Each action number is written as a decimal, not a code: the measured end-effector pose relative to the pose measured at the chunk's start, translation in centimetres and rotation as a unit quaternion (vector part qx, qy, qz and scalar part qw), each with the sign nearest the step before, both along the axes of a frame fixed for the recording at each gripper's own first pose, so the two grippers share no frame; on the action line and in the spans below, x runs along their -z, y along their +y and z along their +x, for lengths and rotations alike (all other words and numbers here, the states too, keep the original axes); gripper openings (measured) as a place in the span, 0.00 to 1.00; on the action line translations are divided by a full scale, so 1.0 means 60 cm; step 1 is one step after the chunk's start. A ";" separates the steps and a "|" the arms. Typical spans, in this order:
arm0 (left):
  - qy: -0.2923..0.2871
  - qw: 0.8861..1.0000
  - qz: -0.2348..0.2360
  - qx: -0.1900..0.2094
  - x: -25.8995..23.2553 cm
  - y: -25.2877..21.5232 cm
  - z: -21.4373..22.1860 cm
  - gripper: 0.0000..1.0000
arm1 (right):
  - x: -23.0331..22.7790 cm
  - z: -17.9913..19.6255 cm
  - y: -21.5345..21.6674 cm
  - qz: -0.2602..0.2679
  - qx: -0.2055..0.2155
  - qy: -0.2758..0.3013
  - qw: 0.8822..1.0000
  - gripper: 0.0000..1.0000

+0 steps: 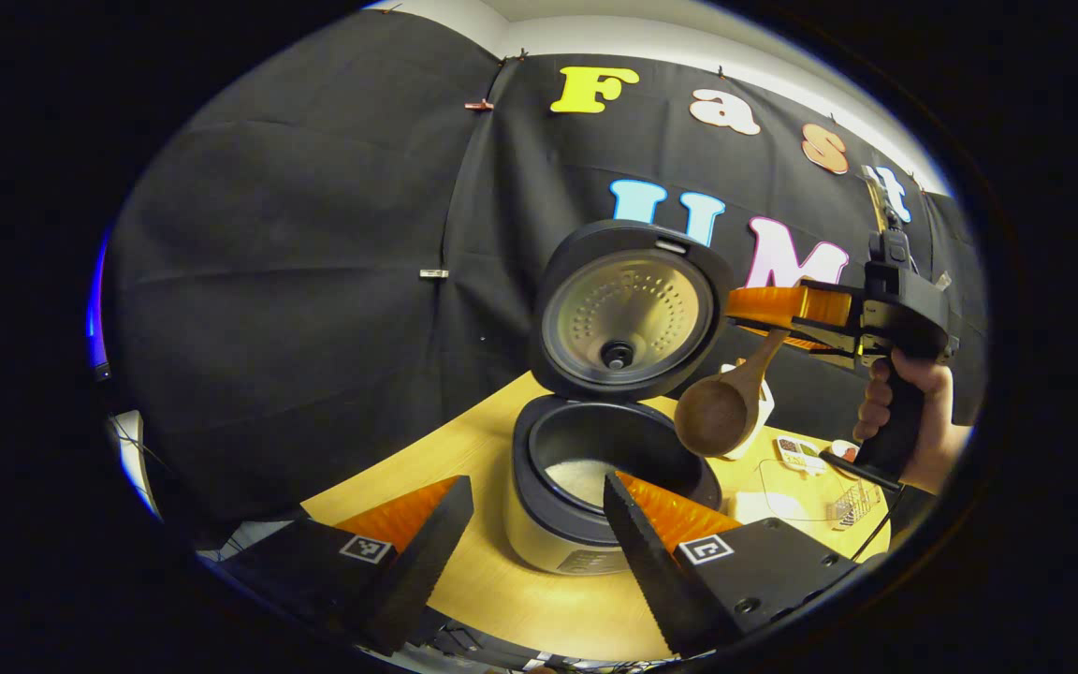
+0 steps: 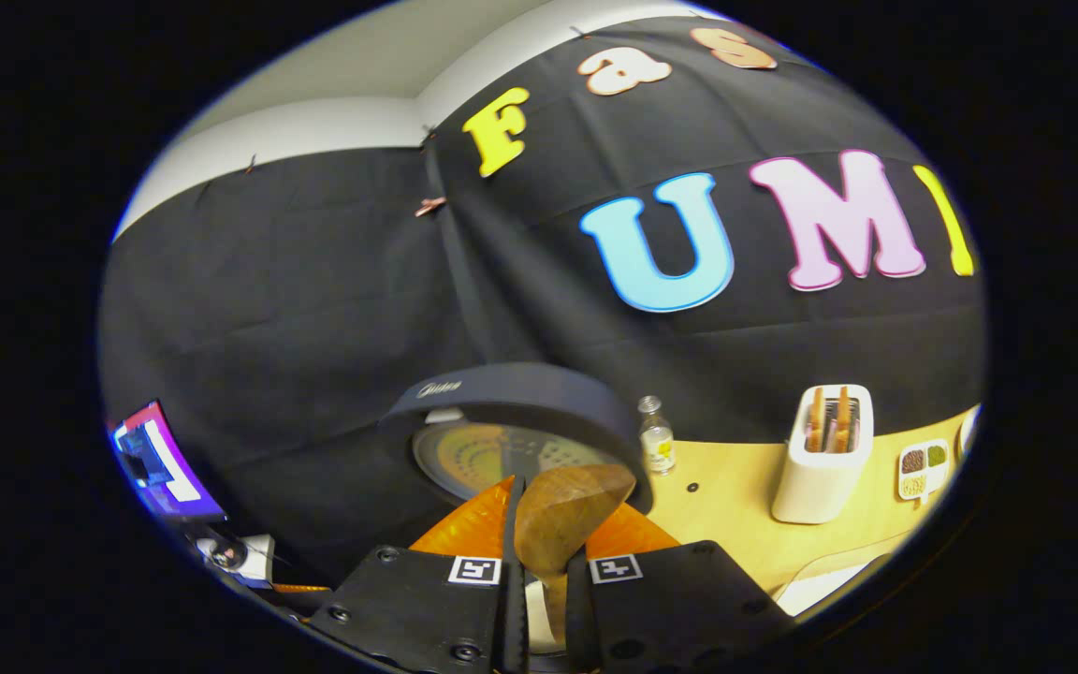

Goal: Close the left gripper, press the button to open the rice cooker; take a wooden spoon from the chopstick holder with the right hand, scoop a spoonful of rice and pour it into the rice cooker, then put the wooden spoon back into the chopstick holder.

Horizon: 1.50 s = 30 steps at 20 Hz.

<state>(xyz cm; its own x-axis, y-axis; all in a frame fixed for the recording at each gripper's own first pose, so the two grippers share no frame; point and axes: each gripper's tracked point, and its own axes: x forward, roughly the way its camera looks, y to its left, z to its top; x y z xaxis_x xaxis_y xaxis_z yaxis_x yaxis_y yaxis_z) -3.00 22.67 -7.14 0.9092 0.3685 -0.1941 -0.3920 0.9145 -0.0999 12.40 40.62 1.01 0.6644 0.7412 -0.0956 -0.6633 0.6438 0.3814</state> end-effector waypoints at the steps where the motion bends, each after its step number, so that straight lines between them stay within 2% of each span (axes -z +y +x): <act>1: -0.002 1.000 0.004 0.006 -0.004 -0.010 0.005 0.95 | -0.005 0.013 -0.033 0.005 0.022 0.004 1.000 0.19; 2: -0.005 1.000 0.007 0.011 -0.010 -0.021 0.011 0.95 | -0.008 0.028 -0.071 0.008 0.047 0.006 0.999 0.14; 3: -0.007 1.000 0.010 0.017 -0.015 -0.032 0.016 0.95 | -0.011 0.041 -0.112 0.012 0.072 0.007 0.997 0.19; 4: -0.011 1.000 0.012 0.023 -0.019 -0.043 0.022 0.92 | -0.010 0.050 -0.146 0.011 0.088 0.008 0.996 0.19; 5: -0.015 0.999 0.013 0.029 -0.024 -0.054 0.028 0.95 | -0.007 0.060 -0.187 0.008 0.108 0.009 0.994 0.19; 9: -0.025 0.998 0.012 0.048 -0.038 -0.095 0.057 0.95 | 0.003 0.093 -0.361 0.003 0.193 0.016 0.981 0.19; 14: -0.019 0.997 0.018 0.072 -0.049 -0.153 0.096 0.95 | 0.025 0.127 -0.562 0.005 0.290 0.035 0.957 0.19; 18: -0.015 0.997 0.031 0.065 -0.059 -0.190 0.111 0.95 | 0.060 0.157 -0.702 0.022 0.353 0.062 0.933 0.19; 21: -0.005 0.998 0.032 0.056 -0.055 -0.219 0.116 0.95 | 0.100 0.175 -0.786 0.025 0.389 0.081 0.917 0.19; 24: 0.010 0.998 0.039 0.046 -0.050 -0.236 0.111 0.95 | 0.149 0.199 -0.835 0.033 0.409 0.112 0.905 0.19; 27: 0.019 0.999 0.032 0.020 -0.045 -0.244 0.099 0.95 | 0.195 0.218 -0.862 0.035 0.416 0.136 0.899 0.19; 30: 0.024 0.999 0.023 -0.005 -0.038 -0.250 0.089 0.95 | 0.232 0.235 -0.875 0.023 0.410 0.145 0.900 0.19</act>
<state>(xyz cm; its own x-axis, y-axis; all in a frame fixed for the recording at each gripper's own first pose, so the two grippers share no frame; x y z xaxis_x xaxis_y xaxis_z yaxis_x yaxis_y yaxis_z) 2.32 7.70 -4.88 0.8949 0.3876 -0.2209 -0.4053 0.9134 -0.0390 26.49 -11.91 -12.92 0.9423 0.0200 -0.3341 0.1596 0.8505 0.5011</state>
